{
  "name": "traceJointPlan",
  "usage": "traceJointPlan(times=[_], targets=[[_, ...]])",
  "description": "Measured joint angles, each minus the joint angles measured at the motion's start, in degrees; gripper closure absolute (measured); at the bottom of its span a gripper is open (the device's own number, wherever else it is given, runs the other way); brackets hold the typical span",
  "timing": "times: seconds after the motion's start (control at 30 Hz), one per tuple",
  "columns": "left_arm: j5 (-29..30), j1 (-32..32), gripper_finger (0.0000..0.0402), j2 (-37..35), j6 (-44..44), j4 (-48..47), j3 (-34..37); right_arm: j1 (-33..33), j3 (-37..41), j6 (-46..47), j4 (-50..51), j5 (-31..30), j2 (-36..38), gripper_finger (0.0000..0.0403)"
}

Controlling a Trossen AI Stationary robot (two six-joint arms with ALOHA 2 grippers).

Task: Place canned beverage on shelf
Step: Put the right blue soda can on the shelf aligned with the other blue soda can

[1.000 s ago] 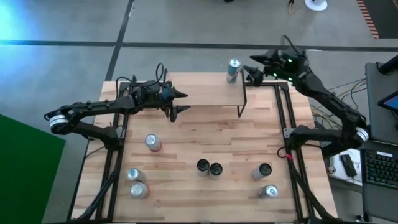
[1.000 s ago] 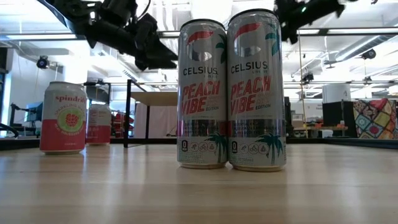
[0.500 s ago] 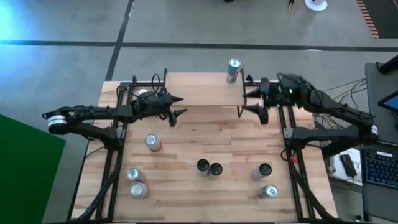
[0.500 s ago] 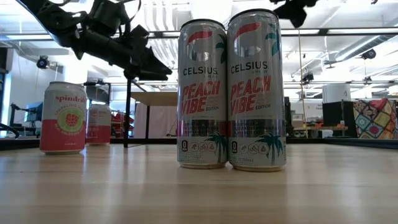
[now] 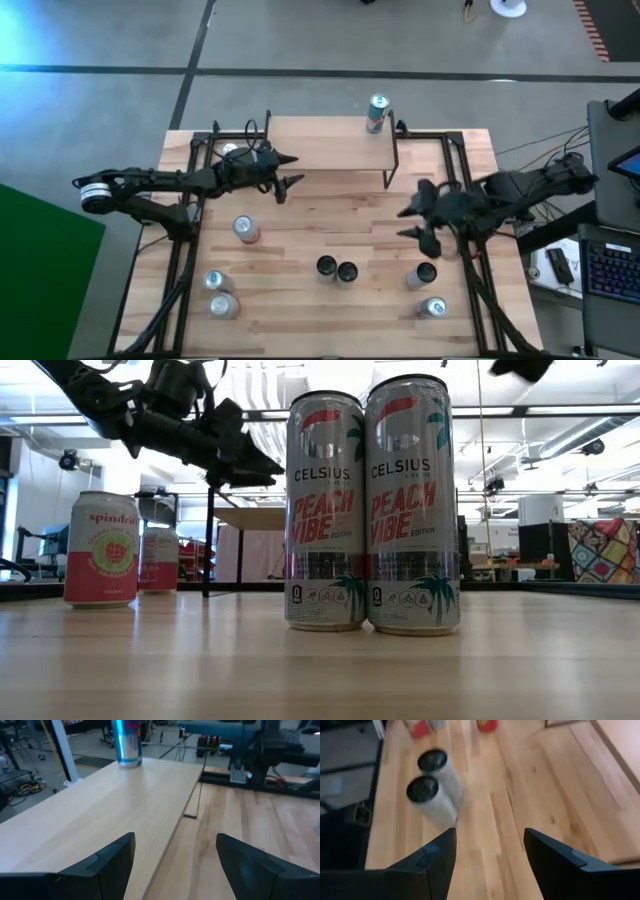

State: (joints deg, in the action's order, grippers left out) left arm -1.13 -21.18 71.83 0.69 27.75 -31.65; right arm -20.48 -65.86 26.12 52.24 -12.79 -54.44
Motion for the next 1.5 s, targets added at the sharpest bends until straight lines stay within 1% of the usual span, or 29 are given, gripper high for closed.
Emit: traceJointPlan(times=[0.07, 0.13, 0.2, 0.27, 0.37, 0.5, 0.57, 0.73, 0.87, 1.0, 1.1, 1.17, 1.37, 1.5], targets=[[-1.72, 0.01, 0.0137, -0.01, -0.02, 0.38, -0.86, -4.17, -3.74, 4.72, 6.32, -3.85, -2.67, 0.0182], [-4.20, 0.25, 0.0137, 0.11, -0.48, 0.74, -1.56, -7.24, -7.35, 10.33, 12.07, -5.50, -5.61, 0.0182], [-6.42, 0.93, 0.0137, 0.38, -1.14, 0.67, -2.05, -9.86, -10.51, 17.21, 17.73, -5.43, -8.74, 0.0182], [-6.99, 2.08, 0.0137, 0.95, -1.33, 1.00, -2.38, -12.20, -13.59, 23.94, 22.43, -5.32, -11.89, 0.0182], [-6.95, 3.95, 0.0137, 2.36, -1.38, 4.10, -2.30, -15.21, -17.78, 31.90, 28.11, -2.23, -16.49, 0.0182], [-6.99, 6.04, 0.0137, 5.06, -3.76, 11.21, -2.84, -19.14, -23.43, 40.34, 30.87, 5.89, -22.07, 0.0182], [-6.97, 7.03, 0.0137, 6.17, -5.00, 12.95, -4.04, -21.45, -26.20, 44.56, 31.71, 7.73, -24.28, 0.0182], [-6.96, 10.10, 0.0137, 9.28, -5.30, 12.74, -7.31, -27.53, -30.59, 58.65, 34.58, 8.30, -27.70, 0.0181], [-6.94, 12.37, 0.0137, 11.93, -4.94, 13.10, -11.49, -32.58, -30.66, 65.76, 35.64, 8.33, -29.59, 0.0181], [-6.94, 15.00, 0.0137, 15.76, -2.23, 12.76, -15.60, -36.08, -30.41, 66.92, 35.86, 8.45, -32.18, 0.0172], [-7.05, 16.85, 0.0137, 18.72, 0.10, 12.85, -18.67, -37.83, -30.41, 66.38, 35.78, 8.36, -34.98, 0.0150], [-7.13, 17.98, 0.0137, 20.46, 2.19, 12.78, -20.55, -38.86, -30.39, 64.29, 35.94, 8.76, -37.07, 0.0130], [-7.32, 20.10, 0.0137, 23.29, 4.16, 12.34, -25.69, -39.23, -30.39, 59.15, 37.16, 9.10, -41.89, 0.0073], [-7.19, 20.69, 0.0137, 23.67, 4.31, 11.87, -26.94, -39.29, -30.35, 58.43, 37.72, 6.40, -42.76, 0.0058]])
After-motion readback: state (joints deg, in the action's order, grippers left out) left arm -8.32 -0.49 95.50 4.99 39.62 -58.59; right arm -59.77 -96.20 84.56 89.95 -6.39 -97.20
